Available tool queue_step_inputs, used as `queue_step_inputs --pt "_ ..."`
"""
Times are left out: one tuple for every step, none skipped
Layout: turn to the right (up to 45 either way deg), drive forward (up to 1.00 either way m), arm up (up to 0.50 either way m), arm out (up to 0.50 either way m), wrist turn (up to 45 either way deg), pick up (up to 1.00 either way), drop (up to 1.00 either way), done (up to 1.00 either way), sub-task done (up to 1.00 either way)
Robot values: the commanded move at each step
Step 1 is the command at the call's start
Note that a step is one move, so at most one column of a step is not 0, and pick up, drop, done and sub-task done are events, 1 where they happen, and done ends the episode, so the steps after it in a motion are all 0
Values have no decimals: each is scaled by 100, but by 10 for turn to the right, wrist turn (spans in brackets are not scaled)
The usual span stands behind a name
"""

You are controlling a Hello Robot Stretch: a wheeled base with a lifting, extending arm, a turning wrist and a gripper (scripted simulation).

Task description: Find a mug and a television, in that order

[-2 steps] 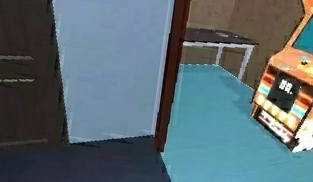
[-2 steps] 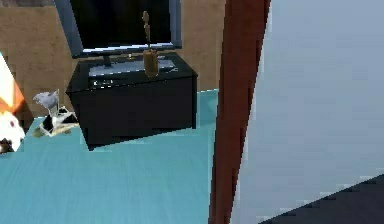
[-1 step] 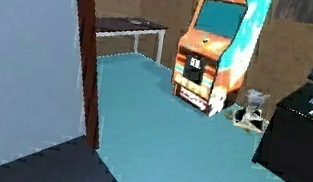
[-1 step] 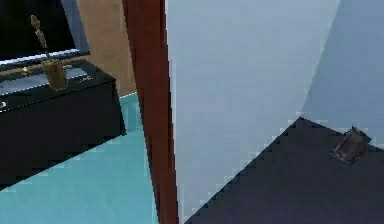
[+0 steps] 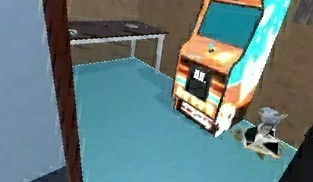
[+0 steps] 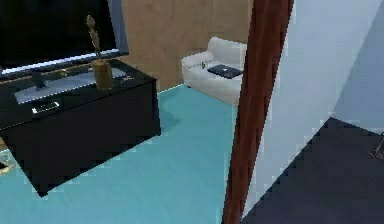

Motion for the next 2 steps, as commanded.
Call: queue_step_inputs --pt "450 0 0 0 0 0 0 0 0" --pt "120 0 0 0 0 0 0 0 0"
